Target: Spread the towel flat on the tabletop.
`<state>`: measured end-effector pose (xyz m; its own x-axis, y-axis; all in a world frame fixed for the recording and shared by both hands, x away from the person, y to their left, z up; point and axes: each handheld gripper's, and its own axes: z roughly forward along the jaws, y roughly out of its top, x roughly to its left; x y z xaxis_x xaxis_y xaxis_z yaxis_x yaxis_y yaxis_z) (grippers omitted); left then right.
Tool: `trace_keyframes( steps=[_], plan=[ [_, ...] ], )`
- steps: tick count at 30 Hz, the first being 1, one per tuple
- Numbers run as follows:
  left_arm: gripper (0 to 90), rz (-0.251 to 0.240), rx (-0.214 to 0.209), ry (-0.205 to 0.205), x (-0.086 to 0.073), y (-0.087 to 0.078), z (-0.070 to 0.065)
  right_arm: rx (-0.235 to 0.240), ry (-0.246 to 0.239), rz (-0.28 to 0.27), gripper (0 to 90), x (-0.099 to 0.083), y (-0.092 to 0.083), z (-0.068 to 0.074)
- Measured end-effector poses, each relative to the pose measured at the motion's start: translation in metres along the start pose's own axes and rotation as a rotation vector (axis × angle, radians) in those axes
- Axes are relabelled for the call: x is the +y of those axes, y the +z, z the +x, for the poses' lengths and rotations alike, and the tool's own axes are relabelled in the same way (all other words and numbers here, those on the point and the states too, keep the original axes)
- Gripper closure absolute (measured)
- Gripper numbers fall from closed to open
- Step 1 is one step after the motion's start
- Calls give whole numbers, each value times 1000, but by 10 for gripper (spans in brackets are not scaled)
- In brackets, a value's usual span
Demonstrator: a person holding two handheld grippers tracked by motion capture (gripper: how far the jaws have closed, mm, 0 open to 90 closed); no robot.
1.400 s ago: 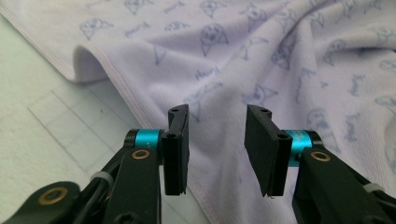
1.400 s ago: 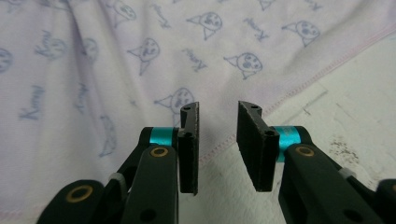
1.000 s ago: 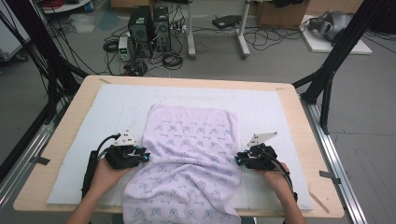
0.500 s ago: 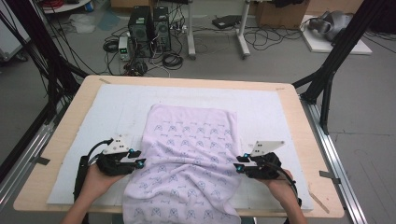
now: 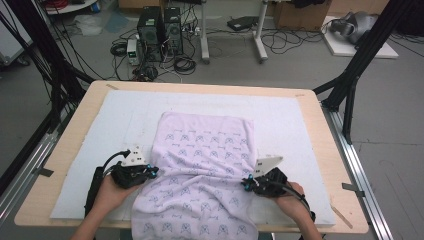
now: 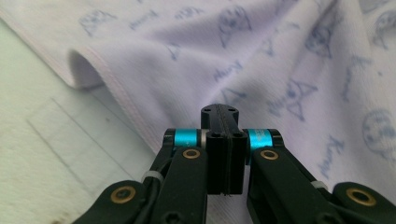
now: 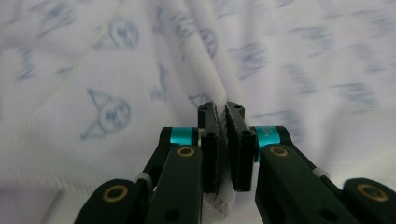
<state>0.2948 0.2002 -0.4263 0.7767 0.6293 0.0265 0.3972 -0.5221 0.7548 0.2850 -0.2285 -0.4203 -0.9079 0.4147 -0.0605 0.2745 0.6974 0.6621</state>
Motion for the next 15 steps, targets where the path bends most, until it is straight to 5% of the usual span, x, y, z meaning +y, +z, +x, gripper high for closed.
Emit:
trace_keyframes(
  steps=[5, 9, 15],
  plan=[
    [896, -23, 45, -20, 14, 6, 12, -106, 26, 14, 848, 13, -5, -26],
    [895, 13, 45, -35, 14, 16, 19, -91, 61, 81, 783, 11, 12, -36],
    [751, -57, 24, -30, 16, -3, 12, -97, 93, -14, 655, 9, -2, -34]
  ],
)
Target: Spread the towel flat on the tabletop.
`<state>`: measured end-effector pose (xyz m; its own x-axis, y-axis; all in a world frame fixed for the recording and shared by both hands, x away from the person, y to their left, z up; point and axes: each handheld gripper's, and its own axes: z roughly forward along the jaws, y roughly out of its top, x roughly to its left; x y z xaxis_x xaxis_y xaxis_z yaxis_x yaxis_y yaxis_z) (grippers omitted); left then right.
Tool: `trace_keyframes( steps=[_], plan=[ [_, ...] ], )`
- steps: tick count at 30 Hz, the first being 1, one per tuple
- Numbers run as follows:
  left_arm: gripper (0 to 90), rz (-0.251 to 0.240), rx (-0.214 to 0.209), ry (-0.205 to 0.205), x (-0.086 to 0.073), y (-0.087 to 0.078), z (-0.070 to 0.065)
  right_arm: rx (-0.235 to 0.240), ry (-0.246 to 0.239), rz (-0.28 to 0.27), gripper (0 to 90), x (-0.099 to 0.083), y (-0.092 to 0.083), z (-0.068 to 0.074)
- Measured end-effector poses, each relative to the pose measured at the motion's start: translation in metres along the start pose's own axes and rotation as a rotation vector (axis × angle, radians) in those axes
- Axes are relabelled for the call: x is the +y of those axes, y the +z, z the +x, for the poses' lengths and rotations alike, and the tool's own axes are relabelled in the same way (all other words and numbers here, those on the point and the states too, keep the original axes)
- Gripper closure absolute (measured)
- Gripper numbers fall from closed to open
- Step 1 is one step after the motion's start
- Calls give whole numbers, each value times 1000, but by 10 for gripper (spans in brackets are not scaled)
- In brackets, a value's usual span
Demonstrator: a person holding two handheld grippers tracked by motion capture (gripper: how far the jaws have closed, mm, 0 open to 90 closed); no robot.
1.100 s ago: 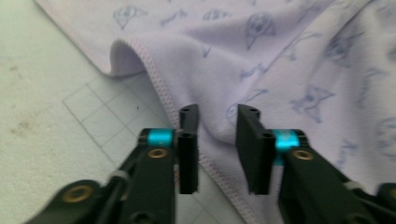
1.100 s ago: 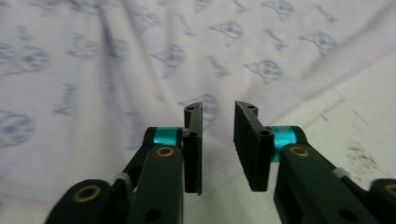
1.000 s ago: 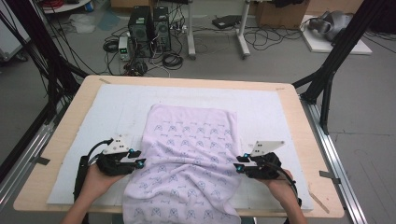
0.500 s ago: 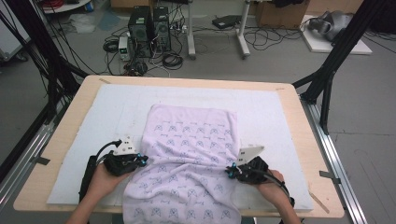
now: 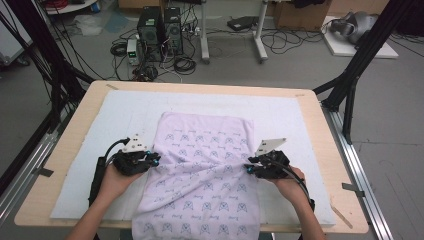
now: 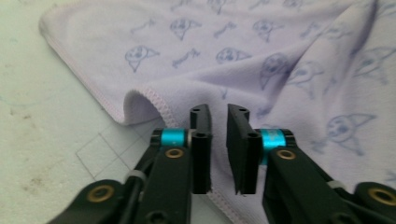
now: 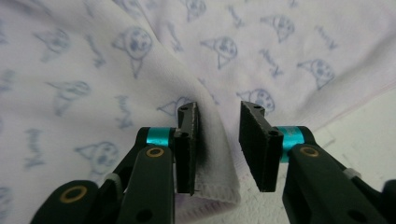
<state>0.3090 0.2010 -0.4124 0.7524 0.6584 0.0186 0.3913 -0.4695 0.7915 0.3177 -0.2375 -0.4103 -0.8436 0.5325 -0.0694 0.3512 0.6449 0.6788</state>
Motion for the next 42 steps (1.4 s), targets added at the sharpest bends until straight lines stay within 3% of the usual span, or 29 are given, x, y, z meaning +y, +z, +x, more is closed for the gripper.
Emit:
trace_keyframes(
  steps=[6, 13, 17, 20, 25, 29, 34, 37, 42],
  plan=[
    [656, -15, -61, 63, -2, -19, -22, 38, -26, -87, 602, -1, -25, 20],
    [580, 30, -112, 92, -25, -21, -44, 79, -52, -101, 559, -14, -30, 51],
    [549, 67, -106, 107, -32, -19, -47, 69, -67, -93, 543, -20, -31, 60],
    [553, 93, -115, 114, -34, -15, -46, 52, -60, -99, 551, -19, -35, 57],
    [726, 118, -110, 126, -33, -3, -41, 19, -34, -46, 631, -16, -24, 36],
    [754, 99, -91, 114, -32, 2, -37, 1, 6, -18, 705, -16, -9, 18],
    [713, 92, -37, 112, -33, 1, -32, 2, 34, 25, 699, -17, 5, 6],
    [700, 81, -31, 96, -32, -4, -29, 0, 33, 9, 666, -16, 1, 6],
    [680, 29, -38, 96, -23, -22, -29, -6, 0, -67, 627, -8, -24, 13]
  ],
)
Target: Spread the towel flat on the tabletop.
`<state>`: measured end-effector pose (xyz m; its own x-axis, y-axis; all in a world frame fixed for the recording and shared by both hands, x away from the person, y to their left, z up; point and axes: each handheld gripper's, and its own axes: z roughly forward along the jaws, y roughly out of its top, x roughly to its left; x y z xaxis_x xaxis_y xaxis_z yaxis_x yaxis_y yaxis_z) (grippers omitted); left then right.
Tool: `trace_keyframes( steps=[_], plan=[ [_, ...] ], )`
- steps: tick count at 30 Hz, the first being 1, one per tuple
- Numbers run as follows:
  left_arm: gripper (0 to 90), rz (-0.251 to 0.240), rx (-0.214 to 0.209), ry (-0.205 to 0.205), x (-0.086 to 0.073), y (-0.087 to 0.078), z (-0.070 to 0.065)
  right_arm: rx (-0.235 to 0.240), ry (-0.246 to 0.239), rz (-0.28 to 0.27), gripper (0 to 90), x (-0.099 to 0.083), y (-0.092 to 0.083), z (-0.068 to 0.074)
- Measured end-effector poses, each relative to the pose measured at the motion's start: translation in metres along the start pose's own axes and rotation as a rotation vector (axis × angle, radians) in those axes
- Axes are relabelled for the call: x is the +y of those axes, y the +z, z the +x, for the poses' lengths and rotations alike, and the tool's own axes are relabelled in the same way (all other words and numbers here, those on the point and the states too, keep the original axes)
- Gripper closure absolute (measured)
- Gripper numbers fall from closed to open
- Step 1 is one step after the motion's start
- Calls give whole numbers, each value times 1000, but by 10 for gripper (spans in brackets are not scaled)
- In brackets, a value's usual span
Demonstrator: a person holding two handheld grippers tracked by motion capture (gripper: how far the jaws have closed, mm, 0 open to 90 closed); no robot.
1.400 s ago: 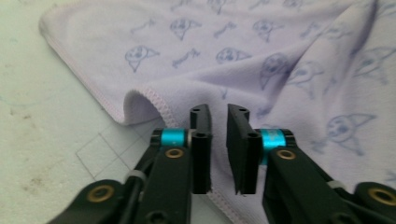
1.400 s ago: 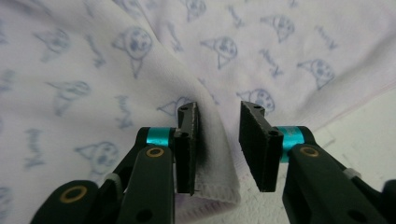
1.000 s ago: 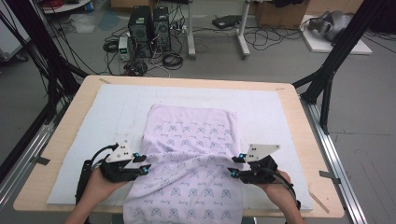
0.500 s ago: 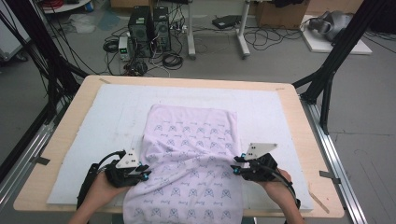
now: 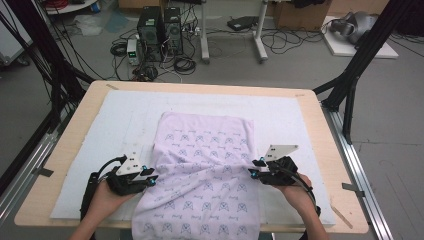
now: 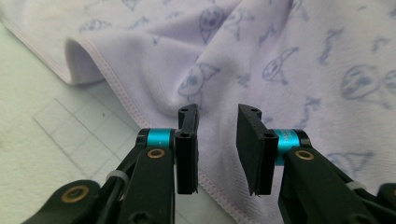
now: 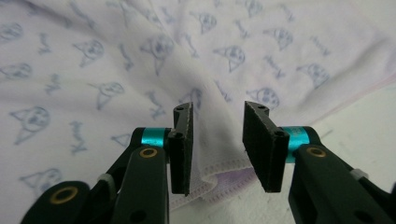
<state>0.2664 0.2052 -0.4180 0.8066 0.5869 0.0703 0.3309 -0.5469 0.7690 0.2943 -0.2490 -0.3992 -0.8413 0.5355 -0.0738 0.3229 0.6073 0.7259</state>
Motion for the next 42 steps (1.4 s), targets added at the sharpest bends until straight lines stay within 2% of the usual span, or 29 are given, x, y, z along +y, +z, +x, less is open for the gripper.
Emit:
trace_keyframes(
  steps=[3, 7, 11, 13, 15, 18, 20, 22, 24, 25, 26, 27, 29, 32, 35, 38, 41, 42],
  plan=[
    [663, -24, -9, 4, 6, -10, -2, -2, -17, -25, 609, 8, -13, 6],
    [646, -13, -36, 19, 5, -12, -6, 49, -37, -51, 574, 10, -19, 19],
    [611, 8, -68, 3, -6, -2, -10, 106, -36, -39, 549, 1, -6, 33],
    [572, 25, -68, -8, -10, 3, -11, 133, -34, -29, 544, -5, 3, 39],
    [538, 47, -67, -2, -12, 8, -12, 142, -44, -4, 544, -9, 12, 44],
    [534, 67, -74, 6, -14, 14, -14, 159, -50, 24, 546, -13, 23, 48],
    [560, 61, -87, 6, -15, 16, -15, 170, -45, 34, 555, -15, 29, 50],
    [597, 55, -96, 2, -16, 16, -15, 176, -56, 49, 583, -19, 36, 51],
    [648, 48, -104, 5, -17, 15, -16, 190, -28, 19, 627, -22, 36, 50],
    [686, 45, -109, 12, -17, 15, -17, 188, -21, 13, 670, -23, 36, 50],
    [733, 42, -116, 17, -17, 15, -18, 189, -24, 7, 750, -24, 35, 50],
    [776, 41, -112, 20, -17, 15, -18, 204, -27, 12, 815, -24, 35, 50],
    [821, 40, -106, 18, -17, 14, -19, 206, -47, 13, 863, -23, 34, 53],
    [842, 27, -104, 8, -18, 8, -19, 212, -64, 25, 869, -22, 32, 56],
    [843, 5, -99, 3, -20, -3, -23, 237, -82, 7, 870, -24, 23, 63],
    [842, -12, -103, 5, -22, -17, -31, 243, -94, -12, 870, -26, 7, 75],
    [840, -20, -112, 21, -24, -34, -42, 280, -109, -42, 870, -27, -13, 89],
    [833, -25, -115, 22, -24, -39, -45, 310, -118, -61, 866, -26, -20, 94]
  ],
)
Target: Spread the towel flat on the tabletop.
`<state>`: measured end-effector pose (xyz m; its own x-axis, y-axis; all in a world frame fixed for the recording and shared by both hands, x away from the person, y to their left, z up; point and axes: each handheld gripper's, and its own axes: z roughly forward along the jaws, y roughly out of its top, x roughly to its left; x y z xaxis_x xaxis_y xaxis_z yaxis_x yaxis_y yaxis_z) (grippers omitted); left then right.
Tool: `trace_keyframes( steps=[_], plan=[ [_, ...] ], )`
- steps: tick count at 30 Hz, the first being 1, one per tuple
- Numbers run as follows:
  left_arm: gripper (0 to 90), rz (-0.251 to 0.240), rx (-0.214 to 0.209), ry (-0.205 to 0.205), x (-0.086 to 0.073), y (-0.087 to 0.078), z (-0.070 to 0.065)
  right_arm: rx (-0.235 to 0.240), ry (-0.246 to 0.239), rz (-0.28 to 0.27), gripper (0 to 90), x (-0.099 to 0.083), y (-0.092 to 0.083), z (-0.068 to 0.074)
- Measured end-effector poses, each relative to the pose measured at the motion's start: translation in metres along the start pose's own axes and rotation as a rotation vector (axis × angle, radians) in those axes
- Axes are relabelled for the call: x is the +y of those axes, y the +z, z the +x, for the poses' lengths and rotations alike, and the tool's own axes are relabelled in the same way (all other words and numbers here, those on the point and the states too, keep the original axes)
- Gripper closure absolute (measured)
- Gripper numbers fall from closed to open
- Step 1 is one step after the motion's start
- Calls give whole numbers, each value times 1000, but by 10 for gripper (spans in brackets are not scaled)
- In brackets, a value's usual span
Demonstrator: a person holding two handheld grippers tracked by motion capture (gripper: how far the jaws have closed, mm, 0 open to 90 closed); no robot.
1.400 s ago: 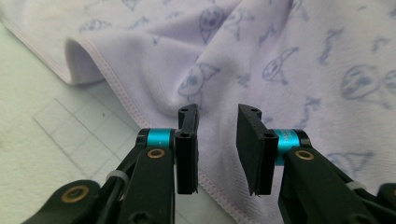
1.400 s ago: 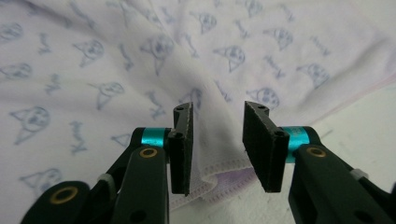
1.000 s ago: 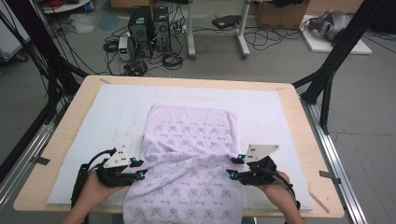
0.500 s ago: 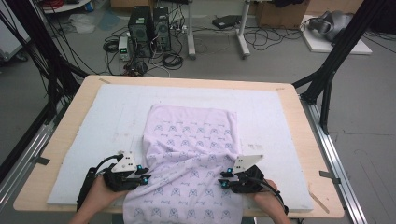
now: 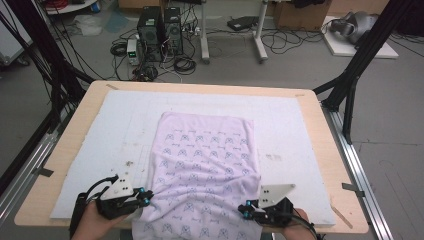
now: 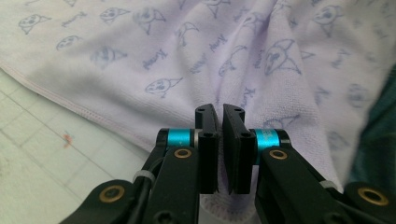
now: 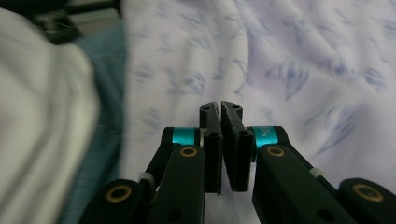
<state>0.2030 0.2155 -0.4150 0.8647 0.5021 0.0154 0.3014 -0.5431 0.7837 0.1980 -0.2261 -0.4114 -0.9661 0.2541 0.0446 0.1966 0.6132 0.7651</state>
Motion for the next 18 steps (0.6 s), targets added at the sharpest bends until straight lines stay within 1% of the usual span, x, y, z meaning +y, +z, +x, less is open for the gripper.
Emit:
trace_keyframes(
  steps=[1, 2, 3, 4, 5, 6, 7, 8, 9, 10, 11, 12, 15, 16, 18],
  plan=[
    [806, -4, 1, -2, 1, -5, -2, 33, -7, -26, 841, 3, -5, 7],
    [747, -5, 5, -5, 3, -8, -2, 44, -11, -47, 798, 7, -10, 11],
    [671, -10, 13, -11, 5, -11, -2, 34, -17, -64, 771, 11, -14, 11],
    [632, -13, 19, -10, 7, -11, -1, 24, -20, -68, 736, 15, -17, 10],
    [607, -17, 24, -13, 8, -11, 1, 0, -21, -65, 706, 19, -17, 6],
    [581, -18, 27, -16, 10, -8, 3, -28, -24, -46, 682, 21, -15, 1],
    [575, -16, 24, -14, 10, -5, 4, -39, -24, -29, 661, 22, -12, -4],
    [574, -12, 19, -14, 10, 0, 6, -47, -9, -16, 644, 22, -7, -9],
    [570, -12, 12, -22, 10, 6, 7, -39, 5, -4, 629, 21, -1, -13],
    [570, -3, 4, -21, 9, 12, 8, -33, 6, 8, 617, 19, 5, -16],
    [573, 4, -1, -18, 8, 18, 9, -26, 5, 26, 607, 18, 12, -17],
    [579, 17, -7, -14, 7, 24, 9, -29, 1, 43, 603, 16, 18, -18],
    [626, 60, -25, 0, 4, 39, 8, -29, 3, 85, 602, 9, 31, -21],
    [650, 74, -27, 11, 3, 42, 7, -18, 7, 89, 607, 7, 34, -21],
    [670, 77, -28, 24, 3, 44, 5, -11, 2, 102, 612, 4, 39, -21]
  ],
)
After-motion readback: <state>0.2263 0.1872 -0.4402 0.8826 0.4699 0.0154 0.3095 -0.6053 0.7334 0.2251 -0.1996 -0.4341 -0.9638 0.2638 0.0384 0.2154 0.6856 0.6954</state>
